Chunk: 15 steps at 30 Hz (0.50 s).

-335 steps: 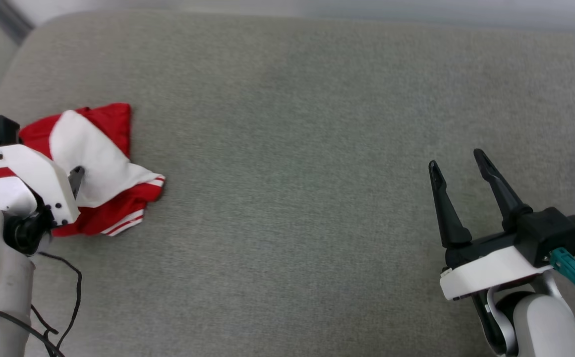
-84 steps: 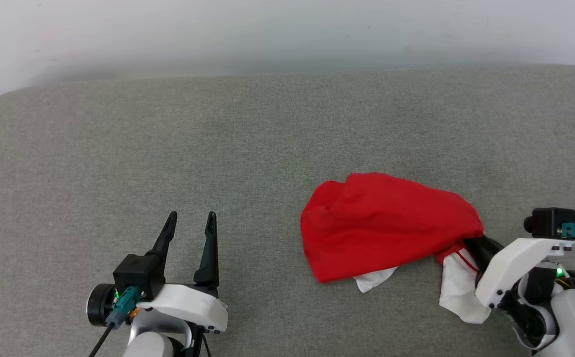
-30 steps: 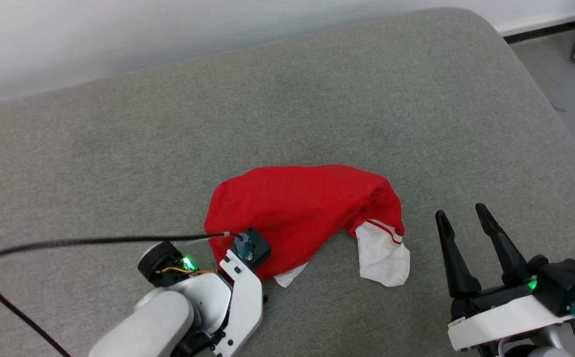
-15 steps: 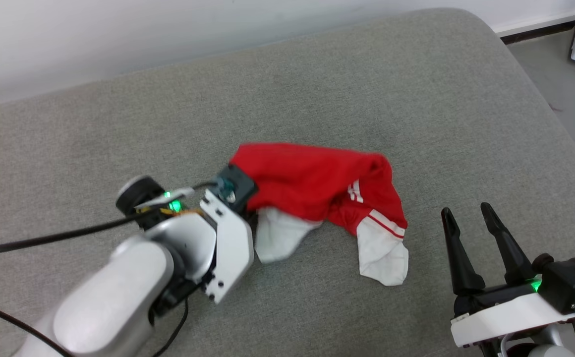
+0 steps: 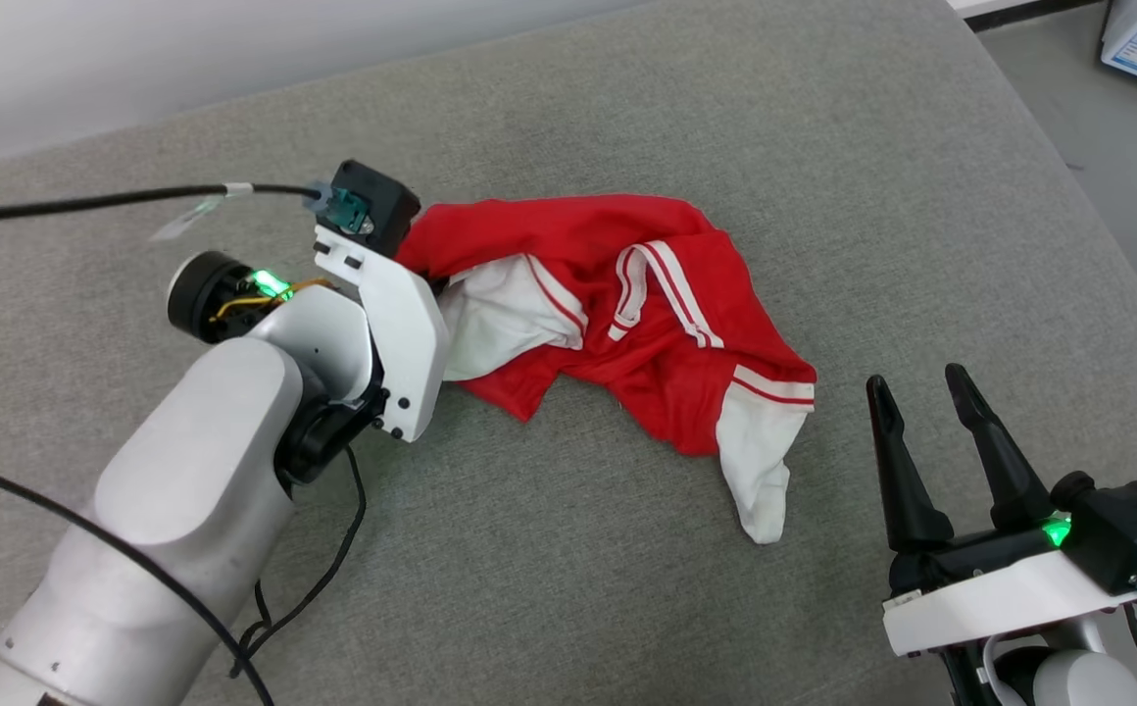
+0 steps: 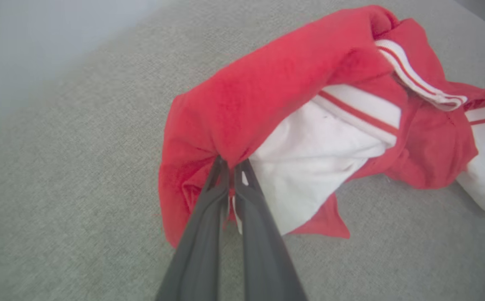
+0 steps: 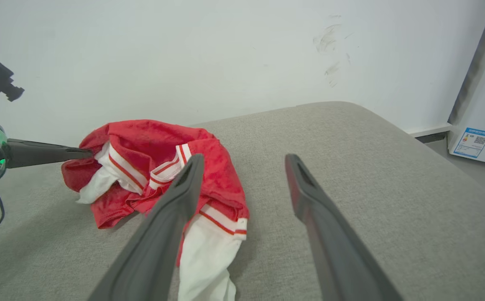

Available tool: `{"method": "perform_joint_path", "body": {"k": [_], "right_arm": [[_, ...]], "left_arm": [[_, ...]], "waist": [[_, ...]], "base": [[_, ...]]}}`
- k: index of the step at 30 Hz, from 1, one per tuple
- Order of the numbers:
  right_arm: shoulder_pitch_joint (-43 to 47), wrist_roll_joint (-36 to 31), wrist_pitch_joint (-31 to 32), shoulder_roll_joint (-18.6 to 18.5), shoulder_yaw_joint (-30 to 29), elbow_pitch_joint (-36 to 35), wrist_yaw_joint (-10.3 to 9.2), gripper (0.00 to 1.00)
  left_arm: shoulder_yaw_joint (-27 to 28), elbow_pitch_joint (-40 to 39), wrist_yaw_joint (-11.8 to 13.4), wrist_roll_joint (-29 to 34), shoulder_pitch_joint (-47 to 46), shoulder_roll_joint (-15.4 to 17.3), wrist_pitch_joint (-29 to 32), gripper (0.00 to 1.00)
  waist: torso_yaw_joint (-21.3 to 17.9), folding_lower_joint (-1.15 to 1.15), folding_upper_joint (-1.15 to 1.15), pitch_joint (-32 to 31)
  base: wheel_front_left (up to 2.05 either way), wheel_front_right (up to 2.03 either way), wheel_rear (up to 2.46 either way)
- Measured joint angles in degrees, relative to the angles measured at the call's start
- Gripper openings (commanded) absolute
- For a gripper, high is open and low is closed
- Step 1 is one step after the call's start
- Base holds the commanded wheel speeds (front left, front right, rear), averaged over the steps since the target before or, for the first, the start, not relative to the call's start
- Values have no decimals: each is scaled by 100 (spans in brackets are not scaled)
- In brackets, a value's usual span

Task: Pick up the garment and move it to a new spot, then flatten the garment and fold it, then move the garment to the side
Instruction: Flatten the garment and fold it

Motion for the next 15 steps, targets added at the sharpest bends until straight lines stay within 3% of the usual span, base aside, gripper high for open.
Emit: {"method": "perform_joint_path", "body": {"k": [3, 4, 5, 6, 7, 11, 15], "right_arm": [[-17, 15, -15, 2, 7, 51, 0, 100], [-25, 15, -27, 4, 0, 57, -1, 100], [-25, 13, -53, 4, -13, 56, -1, 100], [-25, -3, -59, 4, -27, 51, -1, 100], [-26, -22, -70, 5, -40, 38, -1, 100], [-31, -97, -48, 8, -76, -44, -1, 100], [-15, -175, 66, 2, -123, -154, -1, 100]], "left_arm": [[-10, 489, -86, -76, -25, -127, -207, 0], [-16, 600, -109, -107, -27, -168, -275, 9], [-30, 682, -135, -107, -28, -212, -371, 41], [-16, 750, -143, -103, -29, -247, -510, 91], [-3, 801, -143, -98, -31, -282, -657, 100], [55, 845, -57, 12, 14, -387, -1368, 100], [93, 702, 193, 156, 285, -501, -2034, 100]], "waist": [[-51, 0, 0, 36], [-58, 0, 0, 36], [-55, 0, 0, 32], [-46, 0, 0, 24], [-31, 0, 0, 10], [62, 0, 0, -98], [199, 0, 0, -268]], "base": [[0, 0, 0], [0, 0, 0], [0, 0, 0], [0, 0, 0], [0, 0, 0], [0, 0, 0], [0, 0, 0]]}}
